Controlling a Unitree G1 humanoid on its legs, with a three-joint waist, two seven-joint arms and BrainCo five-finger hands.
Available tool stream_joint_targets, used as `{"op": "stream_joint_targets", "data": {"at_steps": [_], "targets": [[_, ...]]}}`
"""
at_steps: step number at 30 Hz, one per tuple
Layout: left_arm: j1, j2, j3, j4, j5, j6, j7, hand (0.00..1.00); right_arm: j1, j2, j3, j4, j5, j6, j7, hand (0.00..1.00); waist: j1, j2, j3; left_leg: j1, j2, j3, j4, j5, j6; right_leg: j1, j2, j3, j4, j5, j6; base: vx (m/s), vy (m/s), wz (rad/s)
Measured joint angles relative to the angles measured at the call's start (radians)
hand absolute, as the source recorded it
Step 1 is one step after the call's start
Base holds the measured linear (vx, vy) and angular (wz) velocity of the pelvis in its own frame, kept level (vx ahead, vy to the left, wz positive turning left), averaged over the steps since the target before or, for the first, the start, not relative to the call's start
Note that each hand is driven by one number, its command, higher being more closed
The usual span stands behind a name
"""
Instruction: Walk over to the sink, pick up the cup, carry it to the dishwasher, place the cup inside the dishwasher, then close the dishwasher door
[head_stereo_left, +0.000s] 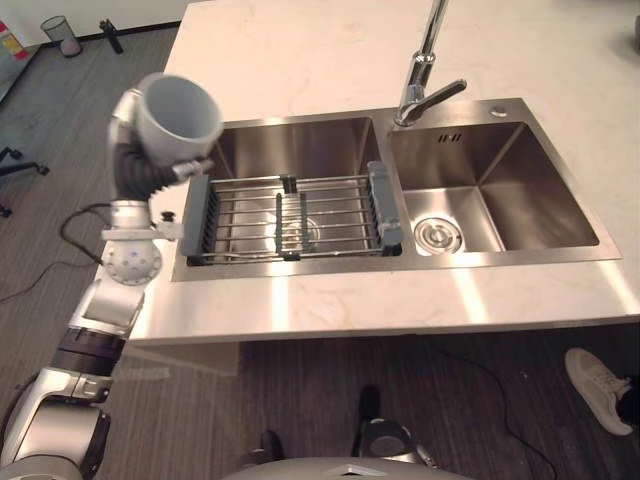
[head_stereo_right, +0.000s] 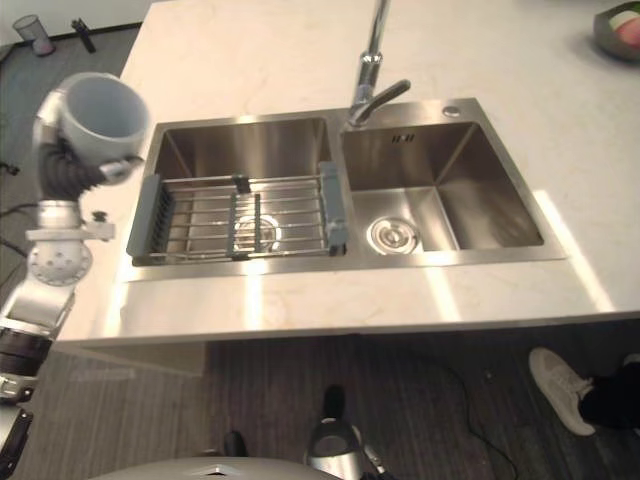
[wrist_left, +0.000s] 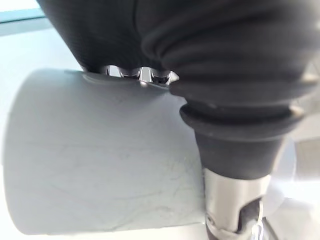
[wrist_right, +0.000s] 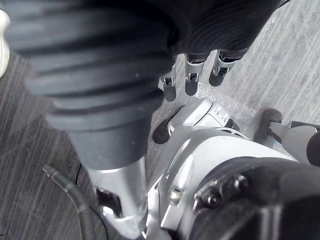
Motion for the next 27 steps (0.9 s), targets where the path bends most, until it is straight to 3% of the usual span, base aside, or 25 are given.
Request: {"op": "stream_joint_targets", "data": {"at_steps": [4,7,11,13,15,16,17,18,19,20,21,22,23,24,25,26,27], "targets": [[0.000,-0.016,0.184,0.000,-0.186,-0.041,0.021,1.00,0.002,0.004,-0.024,-0.017,-0.031,0.011,0.036,0.00,0.027,0.000,-0.001,0.000,0.000,-0.003,0.001,0.001,-0.002,0.003,0.001,-0.004,0.000,0.000,0.000,0.00,0.004,0.02],[0.022,-0.023,0.337,0.001,-0.249,-0.059,0.033,1.00,0.008,0.007,-0.042,-0.035,-0.090,0.021,0.046,0.00,0.058,-0.002,-0.013,-0.002,-0.001,-0.014,0.002,0.004,-0.002,0.011,-0.001,-0.017,0.000,0.000,0.000,0.00,0.011,0.12],[0.103,-0.023,0.460,0.001,-0.278,-0.066,0.034,1.00,0.025,0.009,-0.049,-0.035,-0.125,0.026,0.063,0.00,0.084,-0.010,-0.032,-0.024,-0.013,-0.069,0.005,0.033,0.000,0.043,-0.017,-0.073,0.002,-0.007,0.001,-0.03,0.006,0.54],[0.186,-0.028,0.509,-0.008,-0.278,-0.065,0.015,1.00,0.052,0.011,-0.035,-0.038,-0.177,0.028,0.065,0.00,0.107,-0.026,-0.056,-0.055,-0.039,-0.107,0.005,0.092,0.001,0.057,-0.055,-0.148,0.003,-0.015,0.002,-0.07,0.026,1.08],[0.238,-0.037,0.552,-0.044,-0.279,-0.062,0.005,1.00,0.070,0.009,-0.028,-0.041,-0.208,0.028,0.064,0.00,0.132,-0.022,-0.056,-0.068,-0.042,-0.105,0.011,0.104,0.006,0.076,-0.059,-0.191,0.006,-0.019,-0.001,-0.09,0.030,0.85],[0.283,-0.053,0.600,-0.101,-0.279,-0.057,-0.012,1.00,0.091,0.011,-0.022,-0.056,-0.239,0.027,0.064,0.00,0.150,-0.022,-0.056,-0.080,-0.040,-0.071,0.019,0.110,0.015,0.102,-0.061,-0.228,0.007,-0.031,-0.007,-0.20,0.056,1.06],[0.335,-0.061,0.649,-0.159,-0.277,-0.057,-0.030,1.00,0.123,0.008,-0.008,-0.081,-0.269,0.026,0.062,0.00,0.158,-0.020,-0.060,-0.083,-0.015,0.049,0.031,0.067,0.059,0.138,-0.063,-0.285,0.001,-0.044,0.005,-0.46,0.852,2.93],[0.375,-0.086,0.752,-0.106,-0.299,-0.198,-0.103,1.00,0.154,-0.080,-0.019,-0.087,-0.231,-0.005,0.051,0.00,0.152,0.041,-0.181,-0.111,0.211,0.438,0.204,0.024,0.059,-0.032,-0.285,-0.335,0.309,-0.084,0.090,-0.40,0.918,2.67],[0.348,-0.084,0.753,-0.044,-0.301,-0.190,-0.103,1.00,0.140,-0.066,-0.031,-0.071,-0.227,-0.003,0.050,0.00,0.141,0.034,-0.180,-0.099,0.164,0.440,0.171,0.055,0.053,-0.076,-0.299,-0.273,0.395,-0.142,0.095,-0.24,0.888,2.16],[0.336,-0.085,0.761,-0.009,-0.314,-0.179,-0.101,1.00,0.137,-0.055,-0.031,-0.070,-0.227,-0.002,0.052,0.00,0.137,0.010,-0.176,-0.078,0.132,0.447,0.144,0.071,0.061,-0.092,-0.303,-0.225,0.455,-0.224,0.071,0.04,0.090,0.19],[0.337,-0.083,0.761,0.002,-0.319,-0.175,-0.101,1.00,0.138,-0.050,-0.030,-0.069,-0.227,-0.002,0.053,0.00,0.134,0.002,-0.176,-0.071,0.122,0.446,0.138,0.072,0.063,-0.097,-0.309,-0.209,0.479,-0.237,0.073,-0.02,0.005,0.08],[0.339,-0.080,0.761,0.008,-0.319,-0.170,-0.101,1.00,0.137,-0.045,-0.031,-0.058,-0.227,0.000,0.053,0.00,0.137,-0.013,-0.179,-0.080,0.107,0.451,0.137,0.065,0.095,-0.119,-0.323,-0.196,0.545,-0.280,0.059,-0.09,-0.023,0.03],[0.342,-0.081,0.760,0.012,-0.320,-0.169,-0.100,1.00,0.121,-0.049,-0.035,-0.041,-0.227,0.000,0.055,0.00,0.151,-0.011,-0.179,-0.084,0.081,0.452,0.098,0.097,0.135,-0.148,-0.294,-0.201,0.619,-0.340,0.038,-0.12,-0.119,0.61],[0.285,-0.089,0.718,0.011,-0.339,-0.174,-0.122,1.00,0.121,-0.029,-0.081,0.000,-0.218,-0.002,0.054,0.00,0.126,-0.072,-0.172,-0.095,0.032,0.394,0.035,0.146,0.279,-0.133,-0.281,-0.216,0.558,-0.384,-0.032,-0.08,-0.150,1.56],[0.212,-0.107,0.596,-0.026,-0.378,-0.177,-0.147,1.00,0.119,-0.015,-0.148,0.041,-0.204,-0.015,0.049,0.00,0.123,-0.070,-0.140,-0.119,0.121,0.585,0.385,0.005,0.378,-0.057,-0.348,-0.390,0.567,-0.364,-0.024,0.00,-0.188,2.11],[0.213,-0.114,0.528,-0.061,-0.385,-0.176,-0.173,1.00,0.136,-0.016,-0.172,0.041,-0.204,-0.017,0.047,0.00,0.103,-0.074,-0.128,-0.112,0.160,0.650,0.497,-0.006,0.303,-0.004,-0.362,-0.461,0.572,-0.360,-0.014,0.07,-0.125,2.64],[0.223,-0.138,0.413,-0.124,-0.364,-0.141,-0.222,1.00,0.167,-0.011,-0.224,0.019,-0.208,-0.016,0.036,0.00,0.063,-0.066,-0.127,-0.088,0.152,0.697,0.492,-0.033,0.108,0.074,-0.391,-0.597,0.570,-0.345,0.004,0.07,-0.007,2.71]]}}
